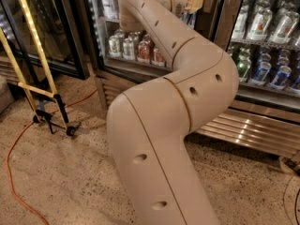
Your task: Close left fridge door
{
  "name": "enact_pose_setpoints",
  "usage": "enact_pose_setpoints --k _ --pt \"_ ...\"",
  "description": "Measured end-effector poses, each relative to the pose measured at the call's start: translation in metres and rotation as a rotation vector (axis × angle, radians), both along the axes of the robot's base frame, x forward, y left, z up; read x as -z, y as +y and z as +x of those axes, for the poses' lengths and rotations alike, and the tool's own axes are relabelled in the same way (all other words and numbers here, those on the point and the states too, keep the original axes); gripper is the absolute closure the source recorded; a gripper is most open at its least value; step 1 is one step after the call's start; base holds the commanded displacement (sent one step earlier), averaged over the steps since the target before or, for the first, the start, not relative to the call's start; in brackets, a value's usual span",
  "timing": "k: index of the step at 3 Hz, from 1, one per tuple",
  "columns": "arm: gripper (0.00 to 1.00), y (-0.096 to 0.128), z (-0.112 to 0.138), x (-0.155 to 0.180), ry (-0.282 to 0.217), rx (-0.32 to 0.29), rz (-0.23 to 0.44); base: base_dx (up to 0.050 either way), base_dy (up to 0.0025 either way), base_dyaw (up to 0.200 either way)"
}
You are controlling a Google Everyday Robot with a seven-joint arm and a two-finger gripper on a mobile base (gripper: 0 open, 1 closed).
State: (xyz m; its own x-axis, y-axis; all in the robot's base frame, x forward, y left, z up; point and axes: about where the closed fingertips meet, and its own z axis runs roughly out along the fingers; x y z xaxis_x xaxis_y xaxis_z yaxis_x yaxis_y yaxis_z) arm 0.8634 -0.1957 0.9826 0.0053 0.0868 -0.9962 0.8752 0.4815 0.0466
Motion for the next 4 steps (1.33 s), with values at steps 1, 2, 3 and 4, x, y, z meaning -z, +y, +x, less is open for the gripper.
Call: enact_pose_setpoints --k 1,2,3,4 --pt "1.0 0.0 0.0001 0.0 0.0 0.0 0.0 0.048 -0.00003 0.001" --pt "1.0 0.0 0.0001 0.0 0.0 0.0 0.0 0.049 0.0 0.0" --pt "1.0 0.0 0.0001 0.0 0.0 0.0 0.0 0.05 -0.00001 0.0" --pt "1.0 0.0 0.0001 0.0 0.0 0.0 0.0 0.0 0.0 0.0"
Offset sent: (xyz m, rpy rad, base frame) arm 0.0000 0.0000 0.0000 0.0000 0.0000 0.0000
